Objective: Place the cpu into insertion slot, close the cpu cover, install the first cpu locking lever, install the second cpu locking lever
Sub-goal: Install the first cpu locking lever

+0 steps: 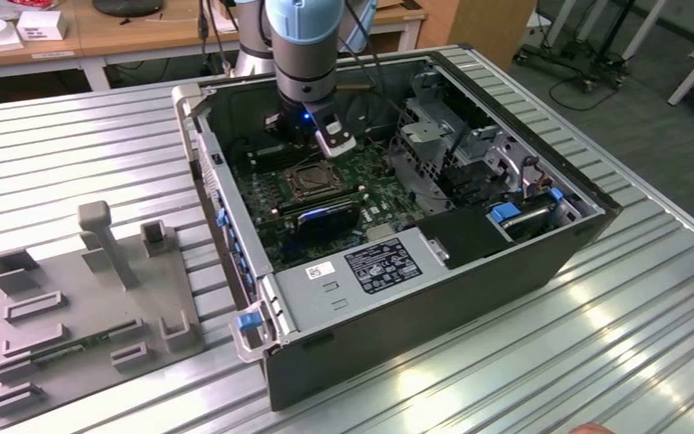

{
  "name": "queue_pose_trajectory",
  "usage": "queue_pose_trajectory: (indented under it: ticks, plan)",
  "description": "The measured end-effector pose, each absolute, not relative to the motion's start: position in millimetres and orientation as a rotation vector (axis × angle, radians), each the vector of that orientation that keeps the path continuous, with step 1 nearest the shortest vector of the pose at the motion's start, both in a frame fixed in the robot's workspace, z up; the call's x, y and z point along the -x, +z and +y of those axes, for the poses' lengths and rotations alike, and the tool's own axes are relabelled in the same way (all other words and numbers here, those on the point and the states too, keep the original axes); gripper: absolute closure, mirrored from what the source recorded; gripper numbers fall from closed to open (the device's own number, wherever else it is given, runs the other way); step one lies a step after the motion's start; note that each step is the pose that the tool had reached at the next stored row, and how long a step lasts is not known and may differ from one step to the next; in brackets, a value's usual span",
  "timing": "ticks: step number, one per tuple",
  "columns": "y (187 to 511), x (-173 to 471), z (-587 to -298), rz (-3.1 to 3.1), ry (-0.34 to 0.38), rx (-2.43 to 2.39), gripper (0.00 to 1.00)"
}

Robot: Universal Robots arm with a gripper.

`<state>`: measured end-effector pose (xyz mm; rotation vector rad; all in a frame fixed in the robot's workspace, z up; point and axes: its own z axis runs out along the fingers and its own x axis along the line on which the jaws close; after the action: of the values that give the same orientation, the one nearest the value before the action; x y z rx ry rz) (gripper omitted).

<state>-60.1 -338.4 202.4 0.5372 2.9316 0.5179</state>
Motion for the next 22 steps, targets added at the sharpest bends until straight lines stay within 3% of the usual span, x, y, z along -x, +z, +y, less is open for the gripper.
queue_pose_trajectory:
  ticks: [22]
  plan:
    - [197.4,59.3,-337.9,2.932,0.518,-0.537,0.89]
